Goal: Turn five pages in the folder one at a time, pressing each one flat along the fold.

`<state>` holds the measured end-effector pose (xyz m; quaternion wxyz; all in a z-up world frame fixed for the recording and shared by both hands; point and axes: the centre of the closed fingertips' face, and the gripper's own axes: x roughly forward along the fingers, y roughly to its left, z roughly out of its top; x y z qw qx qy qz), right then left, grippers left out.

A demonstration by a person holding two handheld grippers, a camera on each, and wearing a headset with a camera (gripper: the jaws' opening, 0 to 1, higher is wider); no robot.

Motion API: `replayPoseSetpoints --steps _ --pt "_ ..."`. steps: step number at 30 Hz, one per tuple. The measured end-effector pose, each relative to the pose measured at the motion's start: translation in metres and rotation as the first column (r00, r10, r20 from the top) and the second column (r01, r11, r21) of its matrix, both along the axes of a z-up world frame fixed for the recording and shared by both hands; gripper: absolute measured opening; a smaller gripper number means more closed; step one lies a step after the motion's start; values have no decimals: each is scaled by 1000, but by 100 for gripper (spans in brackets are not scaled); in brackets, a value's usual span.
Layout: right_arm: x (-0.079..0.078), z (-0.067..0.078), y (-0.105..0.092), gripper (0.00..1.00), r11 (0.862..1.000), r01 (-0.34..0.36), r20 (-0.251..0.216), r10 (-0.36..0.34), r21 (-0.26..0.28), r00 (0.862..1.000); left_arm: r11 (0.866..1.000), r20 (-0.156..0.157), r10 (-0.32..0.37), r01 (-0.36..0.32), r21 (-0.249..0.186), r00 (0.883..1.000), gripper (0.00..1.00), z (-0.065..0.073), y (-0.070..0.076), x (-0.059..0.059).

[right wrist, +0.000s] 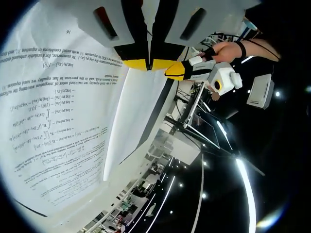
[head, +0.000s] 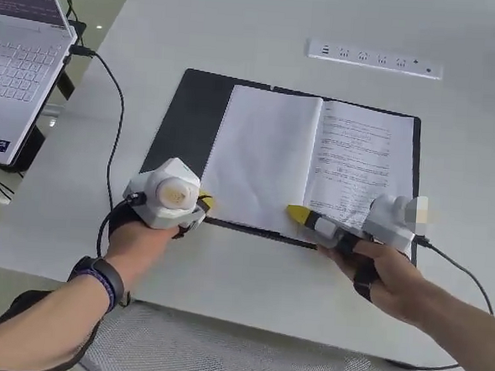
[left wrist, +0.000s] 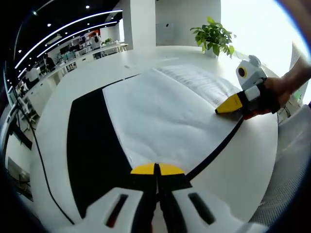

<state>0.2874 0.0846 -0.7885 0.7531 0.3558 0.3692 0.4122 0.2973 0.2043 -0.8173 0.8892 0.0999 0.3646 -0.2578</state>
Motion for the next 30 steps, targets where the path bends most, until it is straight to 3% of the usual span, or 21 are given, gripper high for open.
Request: replayPoseSetpoints --steps 9,21,27,30 --pt "-9 -9 -7 0 1000 3 -20 -3 3 1000 1000 1 3 -3 -3 1000 0 1 -1 0" --pt "-26 -20 -9 0 998 -52 -31 51 -43 998 1000 -5 4 -4 -6 1000 0 1 -2 0" --pt "-27 -14 -8 0 998 -41 -28 40 -38 999 1000 -20 1 -1 -4 1000 0 -1 -1 0" --pt "-28 -6 -6 0 998 -51 -7 51 -36 999 999 -46 7 -8 -32 999 4 0 -4 -2"
